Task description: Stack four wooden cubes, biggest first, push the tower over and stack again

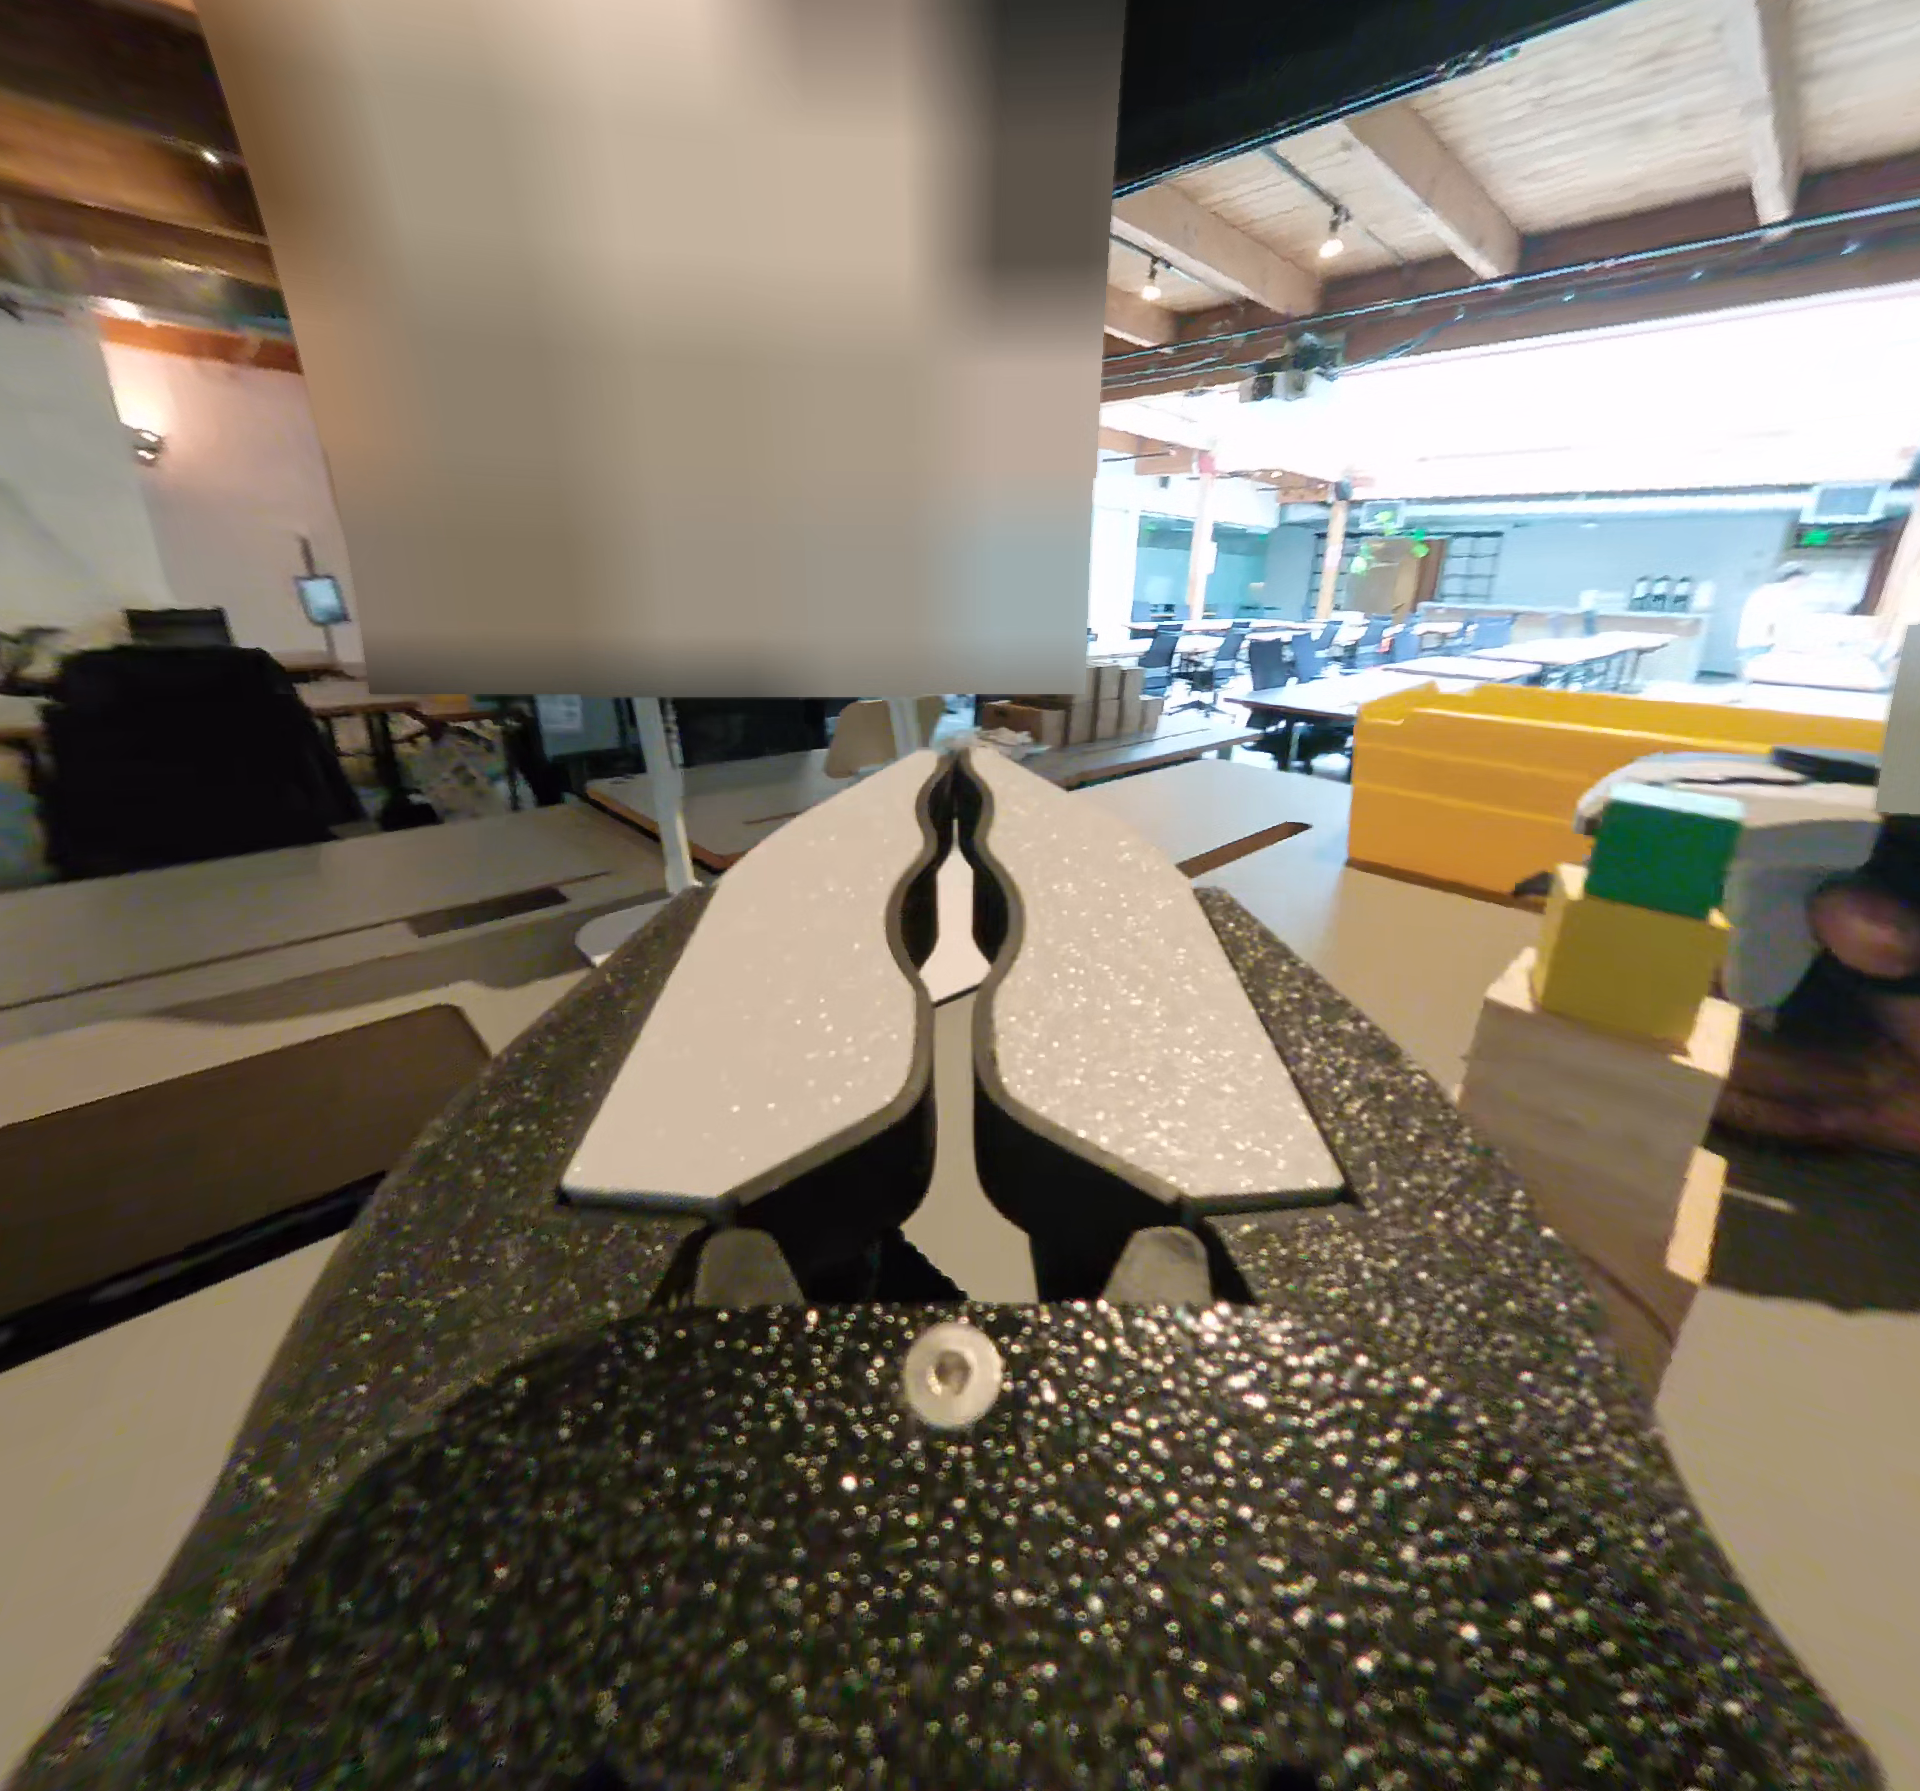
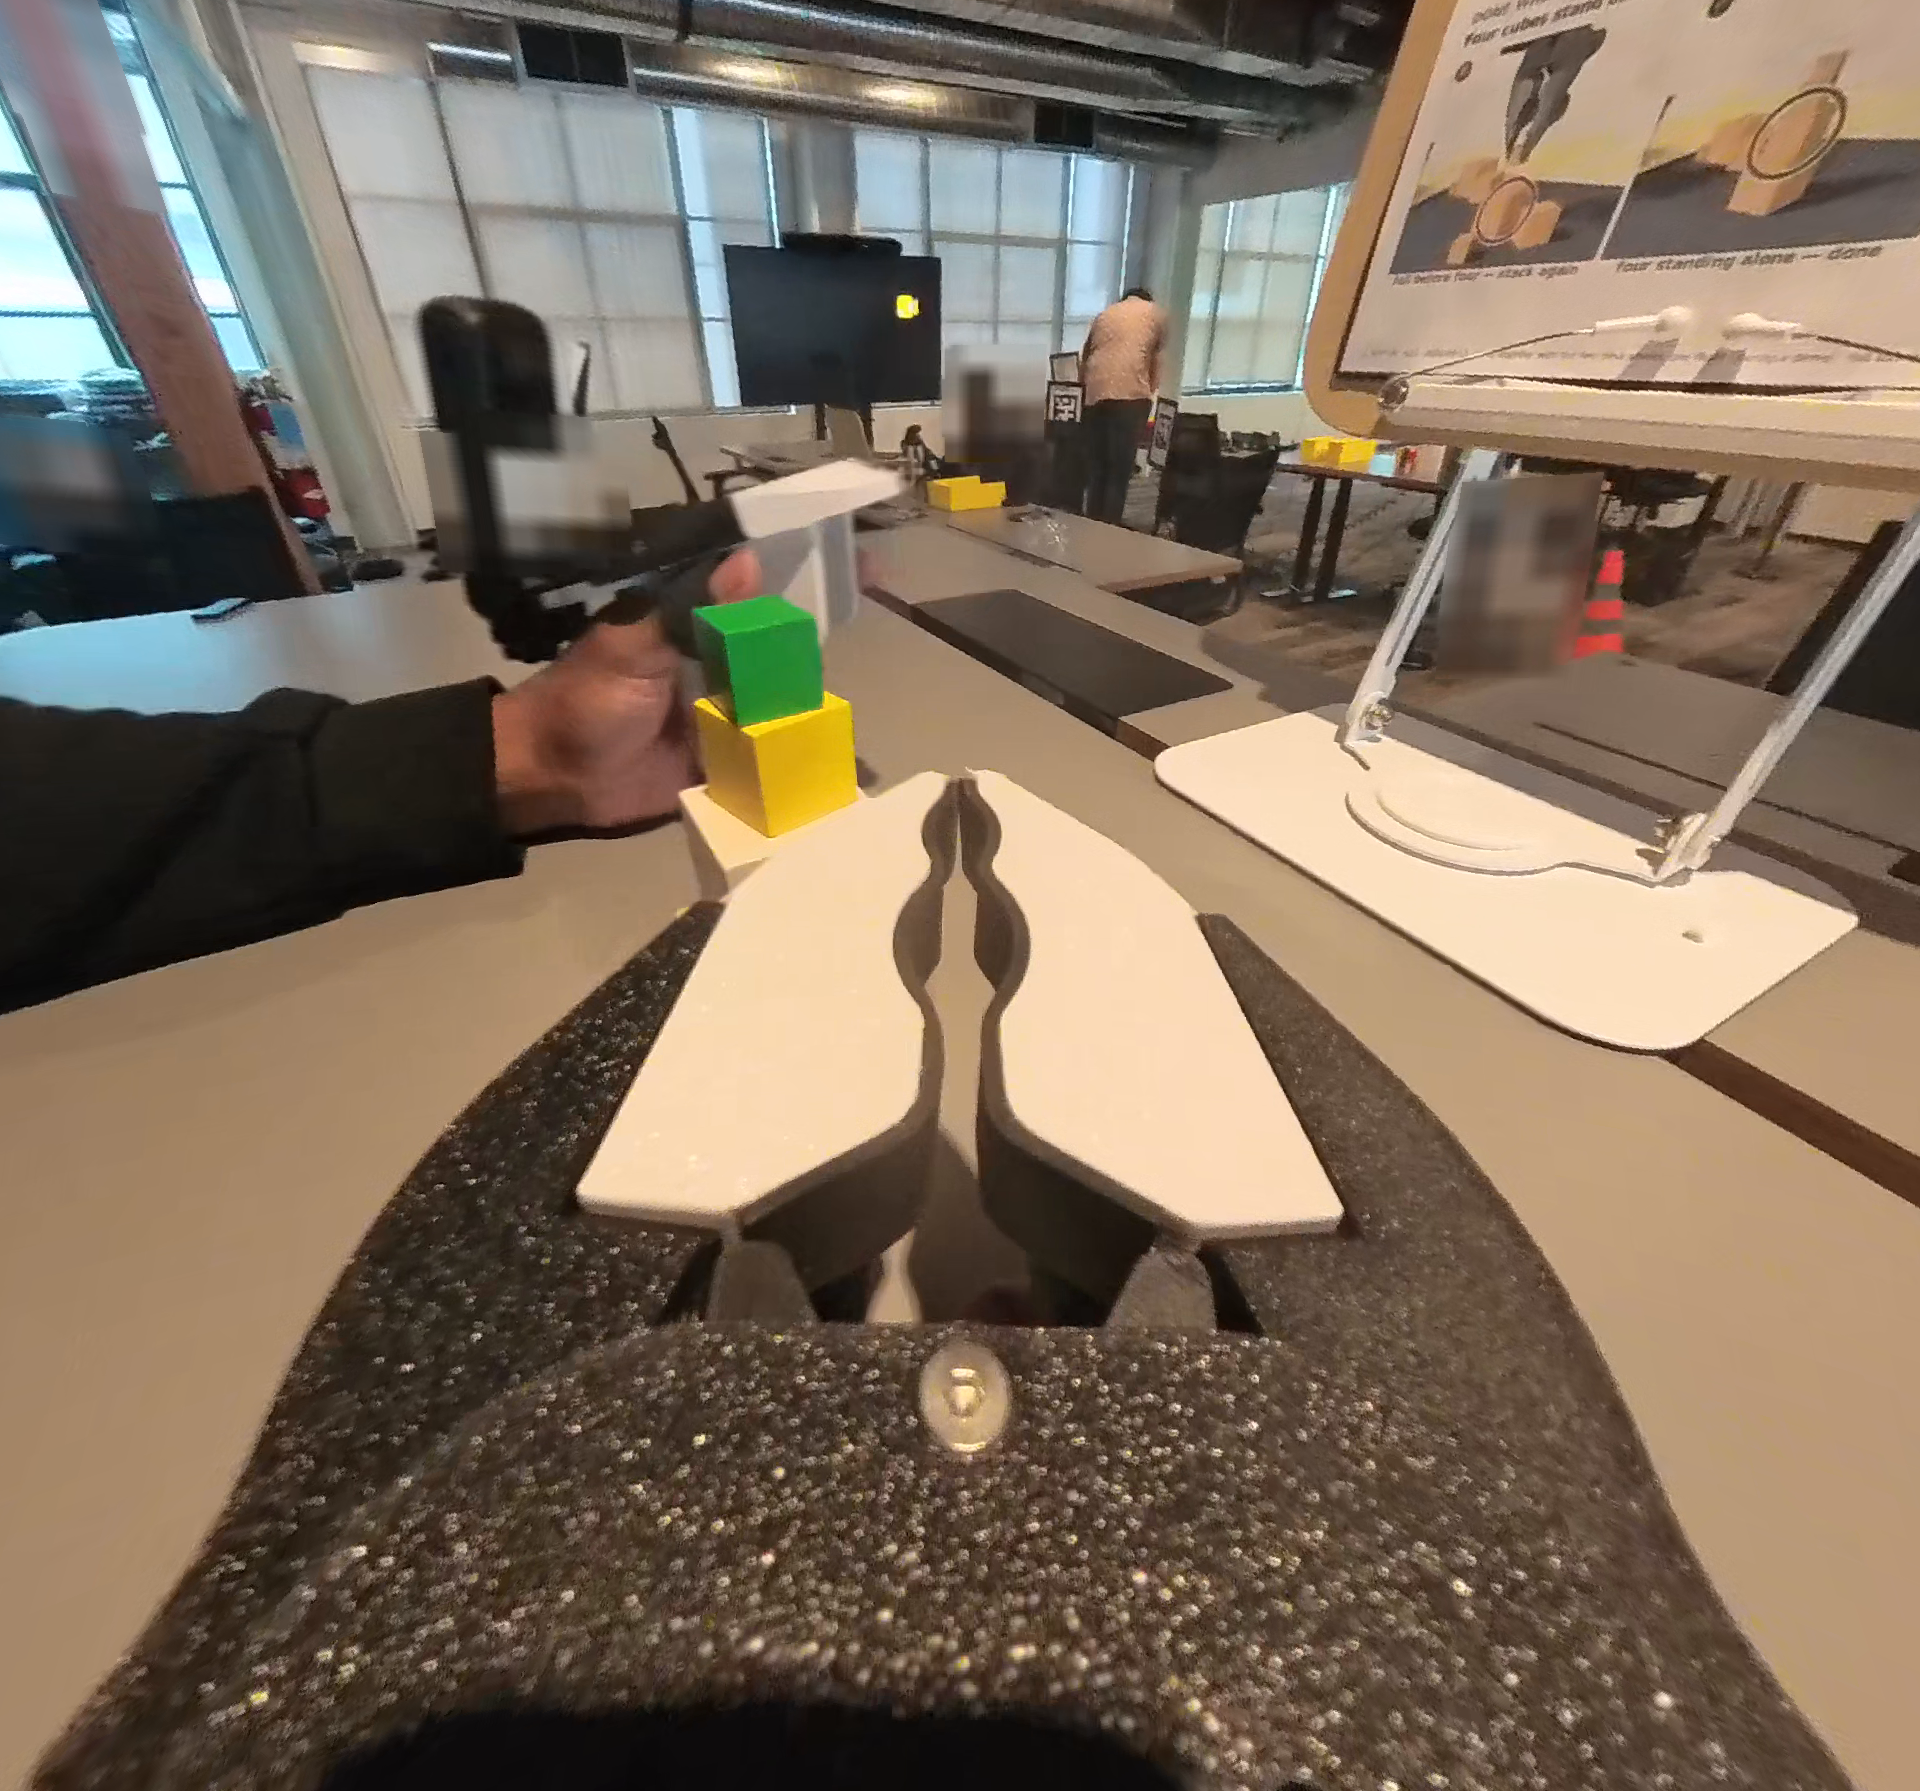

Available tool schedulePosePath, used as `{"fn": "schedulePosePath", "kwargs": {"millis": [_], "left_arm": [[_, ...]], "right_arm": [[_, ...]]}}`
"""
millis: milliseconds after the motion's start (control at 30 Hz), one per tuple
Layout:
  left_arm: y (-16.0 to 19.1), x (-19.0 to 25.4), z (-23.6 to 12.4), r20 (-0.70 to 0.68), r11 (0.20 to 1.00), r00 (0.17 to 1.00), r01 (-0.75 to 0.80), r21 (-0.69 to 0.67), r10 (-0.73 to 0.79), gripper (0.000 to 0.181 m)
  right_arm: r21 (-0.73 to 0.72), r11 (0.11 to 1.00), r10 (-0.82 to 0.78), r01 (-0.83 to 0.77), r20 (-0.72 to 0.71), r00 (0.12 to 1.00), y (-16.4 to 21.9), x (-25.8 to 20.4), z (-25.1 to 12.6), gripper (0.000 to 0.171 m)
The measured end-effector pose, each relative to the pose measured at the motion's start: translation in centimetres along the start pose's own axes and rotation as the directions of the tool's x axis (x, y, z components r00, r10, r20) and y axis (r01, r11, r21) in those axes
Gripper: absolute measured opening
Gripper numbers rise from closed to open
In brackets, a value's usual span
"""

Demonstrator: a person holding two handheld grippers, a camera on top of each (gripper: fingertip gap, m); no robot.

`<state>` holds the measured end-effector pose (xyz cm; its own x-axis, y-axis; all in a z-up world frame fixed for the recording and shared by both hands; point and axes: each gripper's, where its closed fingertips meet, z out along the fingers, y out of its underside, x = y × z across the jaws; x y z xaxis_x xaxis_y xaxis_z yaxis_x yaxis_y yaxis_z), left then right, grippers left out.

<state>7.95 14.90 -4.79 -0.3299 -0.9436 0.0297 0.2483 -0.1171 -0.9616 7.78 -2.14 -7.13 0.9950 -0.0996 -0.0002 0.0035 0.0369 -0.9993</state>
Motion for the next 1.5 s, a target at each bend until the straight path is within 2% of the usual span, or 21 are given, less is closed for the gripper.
{"fn": "schedulePosePath", "kwargs": {"millis": [133,333,567,733,867,1000,1233,1500], "left_arm": [[-0.7,1.8,-2.6,0.049,1.0,0.999,0.003,0.01,-0.004,0.0],[-0.9,8.6,-5.2,-0.011,1.0,1.0,-0.004,-0.022,0.004,0.0],[0.9,14.0,-4.4,-0.169,0.98,0.977,-0.155,-0.124,0.133,0.0],[1.0,16.0,-3.9,-0.252,0.985,0.963,-0.128,-0.112,0.097,0.0],[2.4,18.4,-2.5,-0.295,0.971,0.949,-0.169,-0.171,0.114,0.0],[4.3,19.4,-1.4,-0.247,0.922,0.947,-0.271,-0.276,0.204,0.0],[6.8,21.2,-0.6,-0.209,0.85,0.948,-0.309,-0.428,0.239,0.0],[7.6,20.2,-0.5,-0.178,0.809,0.943,-0.334,-0.484,0.283,0.0]], "right_arm": [[0.012,1.0,0.025,-0.025,0.0,1.0,0.1,0.3,0.0,0.0],[0.021,0.994,0.108,-0.108,-0.001,0.994,0.1,1.4,0.2,0.0],[0.039,0.987,0.155,-0.155,-0.001,0.988,0.0,2.1,0.3,0.0],[0.025,0.991,0.132,-0.132,0.002,0.991,0.1,1.8,0.6,0.0],[0.022,0.991,0.129,-0.129,0.001,0.992,0.2,1.8,0.6,0.0],[0.021,0.99,0.138,-0.138,0.002,0.99,0.2,1.9,0.6,0.0],[0.021,0.991,0.133,-0.133,0.0,0.991,0.2,1.8,0.6,0.0],[0.019,0.992,0.128,-0.128,-0.002,0.992,0.2,1.8,0.7,0.0]]}}
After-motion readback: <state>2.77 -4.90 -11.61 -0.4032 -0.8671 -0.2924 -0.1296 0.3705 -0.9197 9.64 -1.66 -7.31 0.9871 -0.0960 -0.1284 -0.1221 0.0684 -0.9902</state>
